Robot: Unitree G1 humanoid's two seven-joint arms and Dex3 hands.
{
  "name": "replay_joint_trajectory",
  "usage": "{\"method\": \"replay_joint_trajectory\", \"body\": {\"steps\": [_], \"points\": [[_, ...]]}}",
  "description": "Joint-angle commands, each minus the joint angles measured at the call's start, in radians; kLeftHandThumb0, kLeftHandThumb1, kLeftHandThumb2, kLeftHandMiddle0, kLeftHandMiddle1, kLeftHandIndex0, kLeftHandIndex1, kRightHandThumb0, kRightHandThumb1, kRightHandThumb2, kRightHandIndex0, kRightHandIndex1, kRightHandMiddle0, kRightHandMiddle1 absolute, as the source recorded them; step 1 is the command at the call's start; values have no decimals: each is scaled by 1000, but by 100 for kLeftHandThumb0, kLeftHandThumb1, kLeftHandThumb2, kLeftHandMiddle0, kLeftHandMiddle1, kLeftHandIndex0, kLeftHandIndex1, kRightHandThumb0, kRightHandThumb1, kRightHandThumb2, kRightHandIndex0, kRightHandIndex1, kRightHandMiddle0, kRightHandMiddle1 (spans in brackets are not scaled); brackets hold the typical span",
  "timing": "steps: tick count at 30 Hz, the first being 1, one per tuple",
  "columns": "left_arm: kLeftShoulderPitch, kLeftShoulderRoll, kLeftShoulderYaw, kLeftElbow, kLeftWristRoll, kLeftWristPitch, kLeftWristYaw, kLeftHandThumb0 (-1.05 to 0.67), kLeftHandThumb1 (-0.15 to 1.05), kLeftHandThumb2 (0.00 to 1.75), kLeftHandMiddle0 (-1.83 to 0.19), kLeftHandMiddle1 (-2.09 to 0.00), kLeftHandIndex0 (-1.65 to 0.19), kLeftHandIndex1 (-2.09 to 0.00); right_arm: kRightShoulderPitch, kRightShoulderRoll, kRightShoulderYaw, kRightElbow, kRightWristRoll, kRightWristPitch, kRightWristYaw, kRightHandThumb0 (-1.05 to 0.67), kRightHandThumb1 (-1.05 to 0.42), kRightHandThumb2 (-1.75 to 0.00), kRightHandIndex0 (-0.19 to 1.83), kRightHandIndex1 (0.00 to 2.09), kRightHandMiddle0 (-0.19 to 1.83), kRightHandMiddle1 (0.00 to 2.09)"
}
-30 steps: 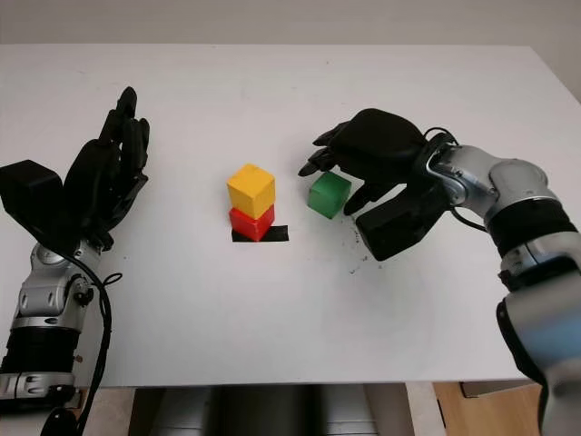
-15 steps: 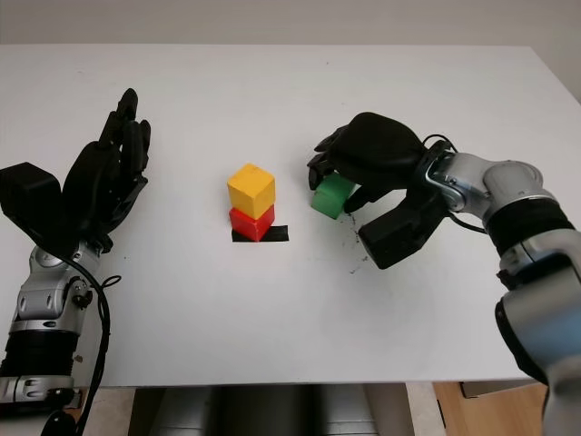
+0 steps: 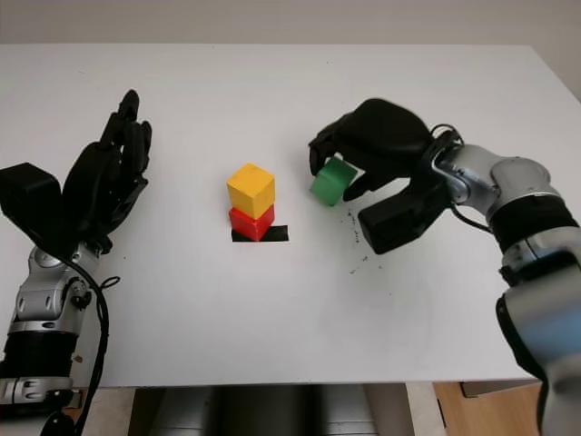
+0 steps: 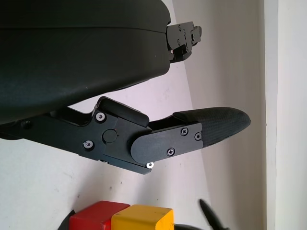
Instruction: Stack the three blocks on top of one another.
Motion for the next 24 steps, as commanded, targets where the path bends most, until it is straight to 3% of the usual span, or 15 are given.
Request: {"method": "replay_joint_trajectory", "body": {"steps": [1, 6, 14, 24], "points": [[5, 6, -3, -7, 4, -4, 0, -77, 105, 64, 16, -6, 16, -6, 27, 21, -57, -38, 91, 19, 68, -30, -86, -5, 53, 2, 62, 102], [6, -2, -1, -12, -1, -6, 11, -76, 105, 64, 16, -5, 16, -6, 71, 69, -163, -111, 295, 106, 251, -30, -89, -6, 44, 1, 47, 132], [10, 0, -2, -15, 0, 0, 15, -76, 105, 64, 17, -5, 17, -5, 116, 141, -310, -277, 532, 392, 443, -45, -90, -6, 37, 0, 45, 141], [12, 6, -1, -20, -5, 4, 9, -76, 105, 64, 18, -5, 18, -5, 181, 251, -423, -531, 746, 768, 560, -44, -91, -5, 32, 1, 37, 160]]}}
